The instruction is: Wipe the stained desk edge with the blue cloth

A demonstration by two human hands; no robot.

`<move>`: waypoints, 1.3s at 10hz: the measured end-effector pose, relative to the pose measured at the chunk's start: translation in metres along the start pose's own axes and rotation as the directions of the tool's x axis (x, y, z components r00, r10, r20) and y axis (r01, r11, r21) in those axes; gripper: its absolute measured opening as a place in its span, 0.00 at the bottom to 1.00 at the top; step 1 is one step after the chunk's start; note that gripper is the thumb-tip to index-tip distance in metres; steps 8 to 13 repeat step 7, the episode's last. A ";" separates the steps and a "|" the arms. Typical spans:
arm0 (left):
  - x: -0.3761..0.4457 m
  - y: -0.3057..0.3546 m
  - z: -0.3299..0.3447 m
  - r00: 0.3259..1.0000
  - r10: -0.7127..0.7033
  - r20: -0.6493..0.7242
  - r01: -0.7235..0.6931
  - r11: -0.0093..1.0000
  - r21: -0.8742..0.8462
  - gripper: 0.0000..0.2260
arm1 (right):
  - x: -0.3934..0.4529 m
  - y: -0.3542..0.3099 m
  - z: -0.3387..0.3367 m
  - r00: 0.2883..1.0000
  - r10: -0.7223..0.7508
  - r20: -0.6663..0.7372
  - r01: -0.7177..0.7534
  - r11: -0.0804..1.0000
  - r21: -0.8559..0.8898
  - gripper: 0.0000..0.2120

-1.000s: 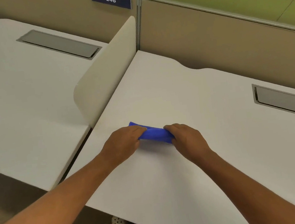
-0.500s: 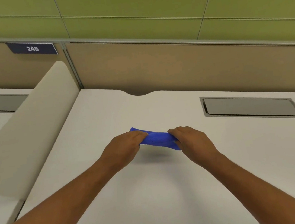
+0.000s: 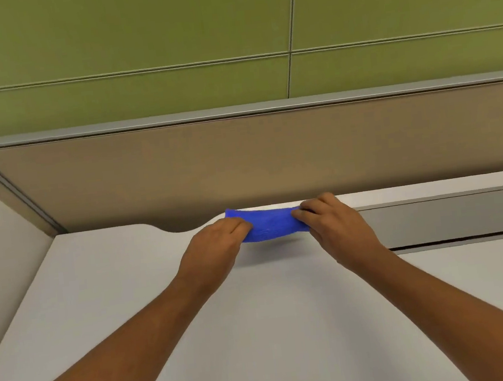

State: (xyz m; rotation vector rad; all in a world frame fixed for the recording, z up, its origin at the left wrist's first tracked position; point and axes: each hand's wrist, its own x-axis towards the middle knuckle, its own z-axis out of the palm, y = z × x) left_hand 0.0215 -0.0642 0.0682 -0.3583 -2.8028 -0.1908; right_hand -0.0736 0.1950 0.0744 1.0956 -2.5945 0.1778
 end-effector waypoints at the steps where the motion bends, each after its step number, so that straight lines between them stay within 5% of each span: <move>1: 0.024 -0.016 0.027 0.999 0.040 0.023 -0.041 0.999 0.035 0.18 | 0.006 0.018 0.033 0.999 0.004 -0.045 -0.005 1.000 -0.008 0.22; 2: 0.019 -0.019 0.054 0.980 0.000 0.197 0.000 1.000 -0.001 0.22 | -0.009 0.019 0.065 0.997 0.018 0.078 -0.018 1.000 -0.001 0.24; 3: -0.001 -0.016 0.078 0.972 0.063 0.228 -0.067 0.998 0.009 0.24 | -0.034 0.011 0.088 0.989 0.074 0.131 -0.089 0.990 0.113 0.24; 6: 0.013 -0.027 0.113 0.957 -0.079 0.279 0.071 0.997 0.041 0.25 | -0.010 0.011 0.104 0.918 0.182 0.352 -0.213 0.976 0.053 0.25; 13: 0.024 -0.027 0.108 0.942 -0.139 0.305 0.108 0.987 0.118 0.26 | 0.004 0.013 0.098 0.911 0.199 0.362 -0.221 0.975 0.022 0.25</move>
